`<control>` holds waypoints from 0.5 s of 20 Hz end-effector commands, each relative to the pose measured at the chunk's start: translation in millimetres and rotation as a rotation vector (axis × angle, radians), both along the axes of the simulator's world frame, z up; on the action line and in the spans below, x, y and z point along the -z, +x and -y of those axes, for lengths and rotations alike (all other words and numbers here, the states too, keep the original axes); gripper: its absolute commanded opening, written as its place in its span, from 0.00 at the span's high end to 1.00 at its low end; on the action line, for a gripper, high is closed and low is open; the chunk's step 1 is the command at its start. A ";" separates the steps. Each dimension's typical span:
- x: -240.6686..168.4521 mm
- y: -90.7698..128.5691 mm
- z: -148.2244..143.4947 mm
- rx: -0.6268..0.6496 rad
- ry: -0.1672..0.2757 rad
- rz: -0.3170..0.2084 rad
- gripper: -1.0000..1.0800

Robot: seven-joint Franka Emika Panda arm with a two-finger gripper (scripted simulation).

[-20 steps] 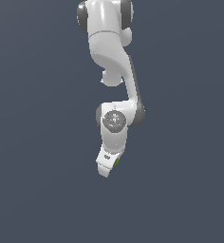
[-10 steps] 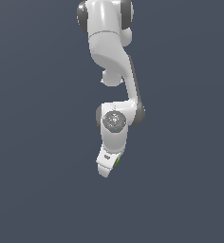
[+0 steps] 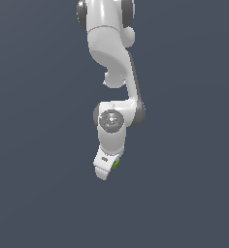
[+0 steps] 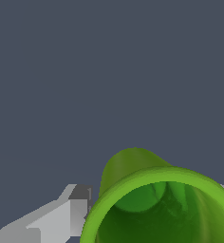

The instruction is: Pick up the object and move it to a goal position.

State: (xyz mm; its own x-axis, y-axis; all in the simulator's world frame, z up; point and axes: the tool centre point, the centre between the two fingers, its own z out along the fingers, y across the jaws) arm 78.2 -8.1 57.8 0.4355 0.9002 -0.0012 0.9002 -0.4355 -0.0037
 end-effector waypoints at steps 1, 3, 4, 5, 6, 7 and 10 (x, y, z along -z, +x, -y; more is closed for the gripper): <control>-15.4 2.3 13.6 0.001 -0.001 0.003 1.00; -29.9 3.7 26.9 0.001 -0.001 0.003 1.00; -37.9 4.6 34.1 0.001 0.000 0.003 1.00; -46.1 5.5 41.7 0.001 0.000 0.003 1.00; -54.5 6.4 49.4 0.001 0.000 0.003 1.00; -62.9 7.4 57.1 0.001 0.000 0.003 1.00; -88.2 10.6 80.2 0.001 0.000 0.004 1.00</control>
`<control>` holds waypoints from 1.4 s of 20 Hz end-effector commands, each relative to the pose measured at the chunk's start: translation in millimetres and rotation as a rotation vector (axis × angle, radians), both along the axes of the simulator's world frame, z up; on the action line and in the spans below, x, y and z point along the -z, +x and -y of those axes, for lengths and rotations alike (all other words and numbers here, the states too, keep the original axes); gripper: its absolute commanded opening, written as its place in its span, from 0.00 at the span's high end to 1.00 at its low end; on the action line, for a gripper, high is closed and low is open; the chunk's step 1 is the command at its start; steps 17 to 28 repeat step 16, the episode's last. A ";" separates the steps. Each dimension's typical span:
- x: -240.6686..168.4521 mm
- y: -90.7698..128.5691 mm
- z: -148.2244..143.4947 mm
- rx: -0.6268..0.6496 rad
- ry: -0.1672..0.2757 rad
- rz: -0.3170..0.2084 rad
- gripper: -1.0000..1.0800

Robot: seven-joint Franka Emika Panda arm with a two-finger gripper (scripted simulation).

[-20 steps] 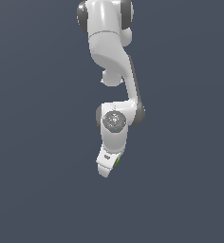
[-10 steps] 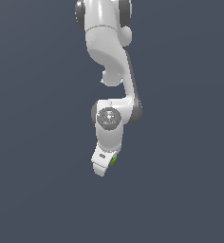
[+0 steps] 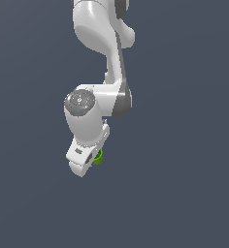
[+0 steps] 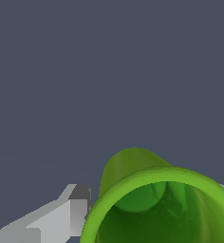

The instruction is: Pick up the object and move it to a goal position.

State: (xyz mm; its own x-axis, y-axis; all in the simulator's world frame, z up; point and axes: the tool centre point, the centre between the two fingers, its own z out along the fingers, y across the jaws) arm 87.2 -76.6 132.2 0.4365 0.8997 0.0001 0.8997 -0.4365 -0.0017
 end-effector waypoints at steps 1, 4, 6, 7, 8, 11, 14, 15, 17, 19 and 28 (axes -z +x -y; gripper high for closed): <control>-22.0 2.7 19.2 0.000 0.000 0.001 1.00; -42.5 6.0 38.2 0.000 0.000 0.001 1.00; -52.8 7.8 47.7 0.000 0.000 0.001 1.00; -57.0 8.6 51.7 0.000 0.000 0.001 1.00; -60.7 9.4 55.1 0.000 0.000 0.001 1.00; -68.2 11.2 62.2 0.000 0.000 0.001 1.00; -71.5 12.3 65.4 0.000 0.000 0.002 1.00; -71.8 12.5 65.8 0.000 0.000 0.002 1.00; -71.9 12.5 65.9 0.000 0.000 0.002 1.00; -71.9 12.5 65.9 0.000 0.000 0.002 1.00; -71.9 12.5 65.9 0.000 0.000 0.002 1.00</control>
